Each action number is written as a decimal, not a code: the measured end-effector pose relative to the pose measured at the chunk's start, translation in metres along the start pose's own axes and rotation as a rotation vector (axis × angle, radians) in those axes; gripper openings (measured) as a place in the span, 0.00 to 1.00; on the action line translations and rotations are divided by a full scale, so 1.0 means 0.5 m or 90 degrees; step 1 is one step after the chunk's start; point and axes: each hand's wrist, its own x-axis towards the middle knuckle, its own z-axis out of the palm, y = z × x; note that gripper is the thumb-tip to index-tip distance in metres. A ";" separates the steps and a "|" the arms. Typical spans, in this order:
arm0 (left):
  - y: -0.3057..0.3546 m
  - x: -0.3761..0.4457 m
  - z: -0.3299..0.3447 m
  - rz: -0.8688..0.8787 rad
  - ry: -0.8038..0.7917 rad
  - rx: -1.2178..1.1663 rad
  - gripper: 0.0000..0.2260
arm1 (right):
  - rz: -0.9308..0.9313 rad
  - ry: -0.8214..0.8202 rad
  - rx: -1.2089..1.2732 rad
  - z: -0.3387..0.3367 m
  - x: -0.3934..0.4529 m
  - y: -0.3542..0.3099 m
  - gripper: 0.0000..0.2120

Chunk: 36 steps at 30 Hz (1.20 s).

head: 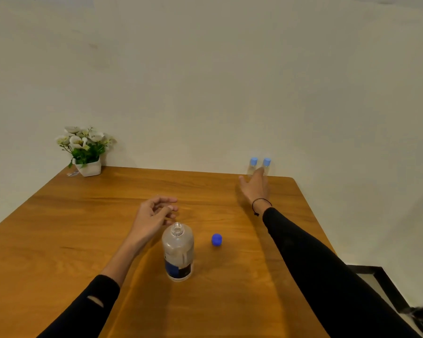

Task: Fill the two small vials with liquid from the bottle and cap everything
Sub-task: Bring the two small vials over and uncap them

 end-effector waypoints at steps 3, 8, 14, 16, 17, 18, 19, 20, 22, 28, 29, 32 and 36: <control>-0.008 0.006 -0.006 -0.008 0.001 -0.012 0.11 | 0.043 0.053 -0.041 0.038 0.043 -0.004 0.38; -0.030 0.016 -0.028 0.001 -0.019 0.008 0.11 | 0.109 0.109 -0.034 0.075 0.095 -0.011 0.35; -0.024 0.020 -0.041 0.024 -0.015 0.017 0.10 | 0.079 0.129 -0.019 0.078 0.125 -0.022 0.13; -0.013 0.020 -0.043 0.042 -0.010 0.022 0.10 | 0.036 0.098 0.014 0.072 0.106 -0.031 0.12; -0.006 0.020 -0.043 0.055 -0.008 0.017 0.09 | 0.014 0.076 0.047 0.065 0.085 -0.044 0.12; 0.002 0.021 -0.042 0.071 -0.006 0.019 0.09 | -0.013 0.052 0.081 0.059 0.062 -0.058 0.12; 0.012 0.020 -0.040 0.090 -0.003 0.030 0.10 | -0.044 0.025 0.108 0.050 0.034 -0.078 0.12; 0.025 0.018 -0.037 0.114 0.002 0.048 0.13 | -0.079 -0.008 0.132 0.043 0.009 -0.096 0.12; 0.052 0.011 -0.030 0.167 0.007 0.087 0.19 | -0.140 -0.088 0.184 0.020 -0.056 -0.144 0.10; 0.137 -0.040 -0.015 0.314 0.008 0.210 0.33 | -0.291 -0.291 0.337 -0.091 -0.226 -0.299 0.08; 0.149 -0.050 -0.018 0.330 0.036 0.226 0.33 | -0.306 -0.304 0.336 -0.107 -0.243 -0.315 0.07; 0.170 -0.084 -0.037 0.344 0.108 0.236 0.26 | -0.336 -0.351 0.300 -0.143 -0.274 -0.338 0.07; 0.162 -0.130 -0.065 0.356 0.159 0.262 0.21 | -0.344 -0.359 0.262 -0.179 -0.302 -0.350 0.15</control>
